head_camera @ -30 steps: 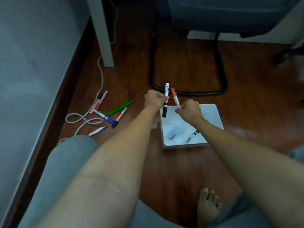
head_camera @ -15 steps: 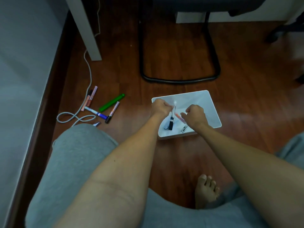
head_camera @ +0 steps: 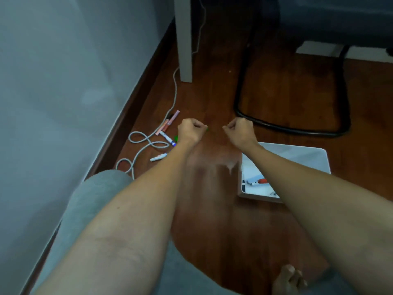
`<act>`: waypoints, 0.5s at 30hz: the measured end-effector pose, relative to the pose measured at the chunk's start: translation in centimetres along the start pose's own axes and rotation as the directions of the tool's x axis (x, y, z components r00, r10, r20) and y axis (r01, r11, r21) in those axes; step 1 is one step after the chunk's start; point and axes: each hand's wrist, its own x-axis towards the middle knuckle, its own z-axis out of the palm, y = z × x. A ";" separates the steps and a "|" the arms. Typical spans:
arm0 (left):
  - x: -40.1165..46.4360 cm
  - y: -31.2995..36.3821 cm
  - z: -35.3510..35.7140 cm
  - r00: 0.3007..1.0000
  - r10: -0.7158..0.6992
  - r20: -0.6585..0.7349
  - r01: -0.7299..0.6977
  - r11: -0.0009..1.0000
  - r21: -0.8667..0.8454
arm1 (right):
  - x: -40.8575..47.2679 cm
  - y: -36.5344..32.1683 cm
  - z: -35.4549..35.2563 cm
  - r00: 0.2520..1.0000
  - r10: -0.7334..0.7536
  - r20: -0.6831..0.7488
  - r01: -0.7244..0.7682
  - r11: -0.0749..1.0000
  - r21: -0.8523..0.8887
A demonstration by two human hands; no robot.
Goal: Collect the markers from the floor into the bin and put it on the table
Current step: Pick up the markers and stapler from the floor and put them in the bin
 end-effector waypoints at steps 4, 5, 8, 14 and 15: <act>1.1 -4.3 -5.0 0.995 -0.057 -0.087 0.064 0.995 0.080 | 1.0 -2.9 5.3 0.994 -0.032 0.107 0.026 0.998 0.060; 1.2 -5.4 -6.0 0.991 -0.072 -0.108 0.082 0.993 0.086 | 1.0 -3.2 6.8 0.991 -0.035 0.130 0.026 0.997 0.071; 1.8 -9.4 -7.7 0.983 -0.105 -0.149 0.122 0.986 0.111 | 1.4 -3.0 11.4 0.984 0.025 0.178 -0.042 0.995 0.090; 2.7 -16.4 -7.9 0.970 -0.094 -0.225 0.134 0.976 0.170 | 3.2 -0.8 17.7 0.972 0.178 0.155 -0.187 0.981 0.042; 2.8 -17.0 -7.6 0.970 -0.079 -0.229 0.126 0.971 0.201 | 3.3 -0.6 18.2 0.970 0.191 0.153 -0.198 0.980 0.028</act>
